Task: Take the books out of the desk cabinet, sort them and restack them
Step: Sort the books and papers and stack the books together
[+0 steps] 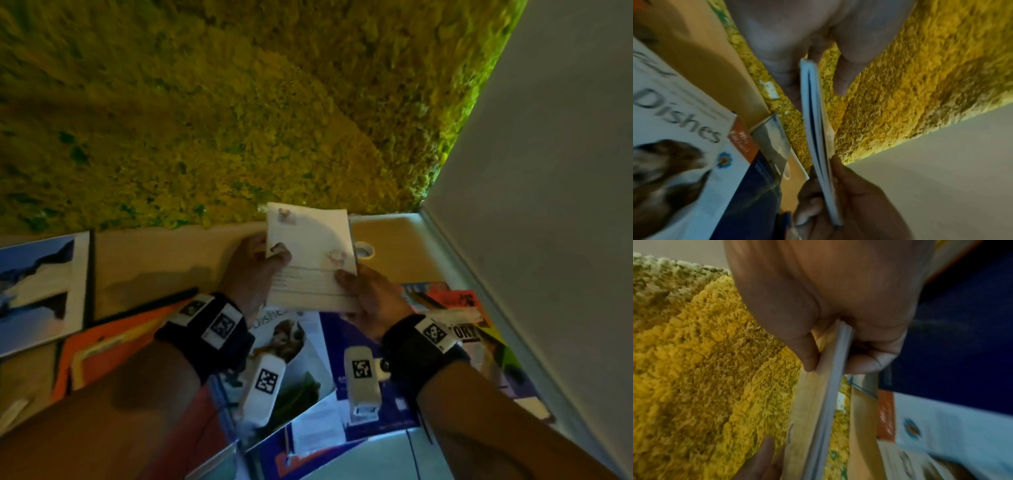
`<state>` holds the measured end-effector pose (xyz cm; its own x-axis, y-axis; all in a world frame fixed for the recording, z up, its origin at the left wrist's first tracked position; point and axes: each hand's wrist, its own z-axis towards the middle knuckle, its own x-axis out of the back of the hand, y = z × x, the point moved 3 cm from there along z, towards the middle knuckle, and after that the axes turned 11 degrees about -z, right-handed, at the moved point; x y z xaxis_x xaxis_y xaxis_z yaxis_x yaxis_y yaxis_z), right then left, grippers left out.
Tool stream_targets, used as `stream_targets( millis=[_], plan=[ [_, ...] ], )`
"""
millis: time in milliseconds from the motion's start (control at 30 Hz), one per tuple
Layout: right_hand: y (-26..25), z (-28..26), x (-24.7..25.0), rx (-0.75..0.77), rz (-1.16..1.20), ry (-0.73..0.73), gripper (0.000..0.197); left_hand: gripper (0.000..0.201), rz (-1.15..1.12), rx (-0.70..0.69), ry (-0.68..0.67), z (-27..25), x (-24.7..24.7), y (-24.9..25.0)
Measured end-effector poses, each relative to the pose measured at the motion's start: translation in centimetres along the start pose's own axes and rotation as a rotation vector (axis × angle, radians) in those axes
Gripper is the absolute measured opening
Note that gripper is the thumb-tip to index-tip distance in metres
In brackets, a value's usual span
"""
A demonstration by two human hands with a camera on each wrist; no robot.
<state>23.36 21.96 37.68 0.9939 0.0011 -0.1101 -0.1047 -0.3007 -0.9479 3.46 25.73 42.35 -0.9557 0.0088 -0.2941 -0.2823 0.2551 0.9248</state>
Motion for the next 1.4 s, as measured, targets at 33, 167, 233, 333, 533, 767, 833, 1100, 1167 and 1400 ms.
stream_targets(
  millis=[33,167,233,333,533,767,833,1100,1167,1400],
  plan=[
    [-0.8,1.3,1.2,0.003,-0.026,0.032,0.027,0.035,0.084,-0.020,-0.003,1.5,-1.1,0.0],
    [-3.0,7.6,5.3,0.040,-0.109,0.118,0.048,0.084,0.329,-0.118,0.001,7.4,-5.0,-0.1],
    [-2.9,11.1,7.2,-0.039,-0.245,0.127,0.047,0.073,0.390,-0.108,-0.039,9.7,-6.4,-0.5],
    [-1.0,14.9,9.7,-0.185,-0.685,0.117,0.044,0.065,0.674,0.021,-0.133,12.6,-5.9,-3.4],
    [2.5,17.8,11.1,-0.208,-1.089,0.053,0.057,0.084,1.013,0.165,-0.170,15.1,-5.2,-7.7],
    [1.5,18.5,11.7,-0.194,-1.010,0.103,0.044,0.075,0.955,0.168,-0.201,15.5,-6.5,-8.3],
    [0.9,17.7,11.9,-0.206,-0.964,0.107,0.048,0.069,0.896,0.162,-0.210,15.0,-6.1,-8.2],
    [-3.4,9.9,4.1,0.114,-0.748,0.208,0.018,0.060,0.650,0.154,-0.084,8.7,0.6,-2.6],
    [-2.8,7.3,-0.1,0.073,-0.647,0.087,0.010,0.055,0.645,0.169,-0.058,6.2,4.0,-1.2],
    [3.0,-0.5,-13.4,-0.154,-0.699,-0.325,0.020,0.042,0.757,0.066,0.129,-3.7,17.8,0.8]
  ],
)
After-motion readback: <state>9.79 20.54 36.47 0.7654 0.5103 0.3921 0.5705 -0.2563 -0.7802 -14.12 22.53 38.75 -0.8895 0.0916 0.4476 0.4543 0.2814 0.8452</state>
